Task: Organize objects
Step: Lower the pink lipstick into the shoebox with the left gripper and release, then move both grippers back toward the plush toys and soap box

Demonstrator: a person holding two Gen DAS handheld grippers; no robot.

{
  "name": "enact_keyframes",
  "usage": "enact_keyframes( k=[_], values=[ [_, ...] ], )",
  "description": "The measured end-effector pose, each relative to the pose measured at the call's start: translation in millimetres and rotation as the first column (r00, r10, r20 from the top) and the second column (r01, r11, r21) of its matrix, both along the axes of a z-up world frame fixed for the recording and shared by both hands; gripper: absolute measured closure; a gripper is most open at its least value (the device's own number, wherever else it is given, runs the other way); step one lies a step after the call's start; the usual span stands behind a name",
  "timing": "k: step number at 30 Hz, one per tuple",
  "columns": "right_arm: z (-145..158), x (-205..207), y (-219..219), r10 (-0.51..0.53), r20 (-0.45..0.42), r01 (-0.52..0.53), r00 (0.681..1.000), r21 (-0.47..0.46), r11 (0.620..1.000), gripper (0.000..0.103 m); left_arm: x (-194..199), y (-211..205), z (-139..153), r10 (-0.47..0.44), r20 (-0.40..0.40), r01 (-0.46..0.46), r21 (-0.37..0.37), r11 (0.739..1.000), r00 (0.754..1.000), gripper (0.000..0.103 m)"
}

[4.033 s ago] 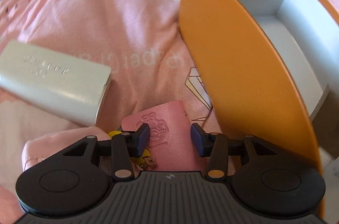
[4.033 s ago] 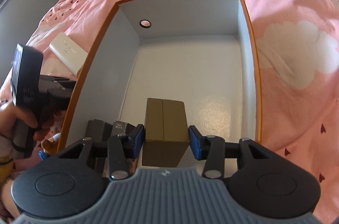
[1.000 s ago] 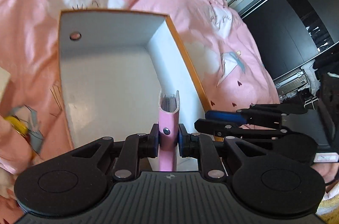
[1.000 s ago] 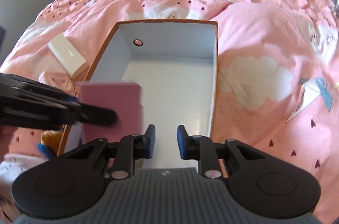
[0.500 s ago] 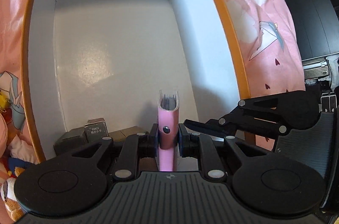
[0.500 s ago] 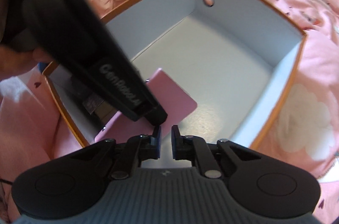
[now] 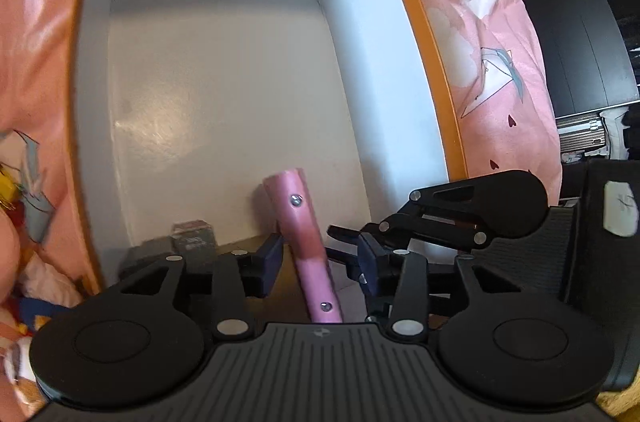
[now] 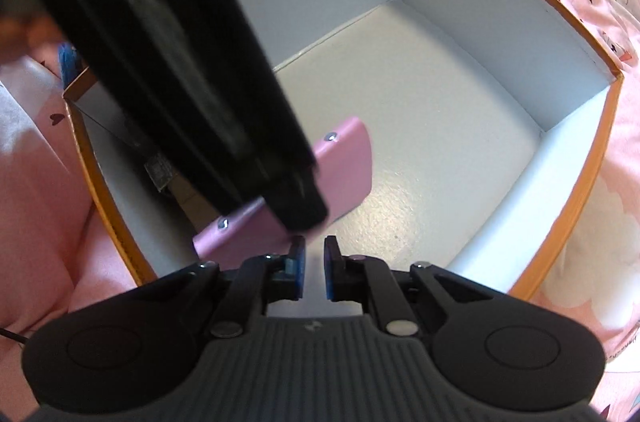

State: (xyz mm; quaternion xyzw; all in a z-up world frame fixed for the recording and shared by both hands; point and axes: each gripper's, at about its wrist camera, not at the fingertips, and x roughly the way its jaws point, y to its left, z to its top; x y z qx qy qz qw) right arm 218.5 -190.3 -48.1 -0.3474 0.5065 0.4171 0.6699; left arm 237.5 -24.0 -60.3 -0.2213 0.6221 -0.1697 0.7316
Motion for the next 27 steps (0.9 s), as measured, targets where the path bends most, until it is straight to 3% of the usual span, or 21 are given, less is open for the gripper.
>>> enact_keyframes(
  k=[3, 7, 10, 12, 15, 19, 25, 27],
  values=[
    [-0.9, -1.7, 2.3, 0.001, 0.023, -0.001, 1.000, -0.015, 1.000, 0.093, -7.0, 20.4, 16.0, 0.014, 0.071, -0.014, 0.006, 1.000, 0.997, 0.053],
    [3.3, -3.7, -1.0, -0.041, 0.053, 0.042, 0.998, -0.026, 0.999, 0.092, -23.1, 52.2, 36.7, 0.063, 0.130, -0.055, -0.067, 0.996, 0.990, 0.053],
    [13.4, -8.2, -1.3, -0.082, 0.109, 0.087, 0.991, -0.043, 0.995, 0.092, -39.1, 77.4, 63.4, 0.094, 0.200, -0.082, -0.066, 0.994, 0.975, 0.053],
    [27.9, -11.2, -0.2, -0.125, 0.147, 0.127, 0.981, -0.008, 0.992, 0.092, -55.0, 98.5, 80.9, 0.131, 0.252, -0.122, -0.054, 0.991, 0.959, 0.053],
    [61.2, -16.4, 6.1, -0.218, 0.172, 0.194, 0.961, 0.145, 0.970, 0.093, -78.3, 128.4, 96.0, 0.205, 0.298, -0.215, 0.001, 0.977, 0.932, 0.053],
    [97.9, -38.2, 49.6, -0.250, 0.112, 0.196, 0.962, 0.353, 0.915, 0.092, -96.5, 161.4, 87.9, 0.274, 0.264, -0.308, 0.096, 0.947, 0.925, 0.053],
    [86.1, -71.6, 110.3, -0.231, 0.105, 0.165, 0.967, 0.429, 0.888, 0.091, -132.5, 187.1, 46.8, 0.387, 0.208, -0.416, 0.116, 0.902, 0.898, 0.053],
    [80.9, -75.0, 121.6, -0.245, 0.066, 0.190, 0.967, 0.448, 0.874, 0.091, -141.5, 188.7, 35.4, 0.396, 0.193, -0.424, 0.136, 0.895, 0.898, 0.053]
  ],
)
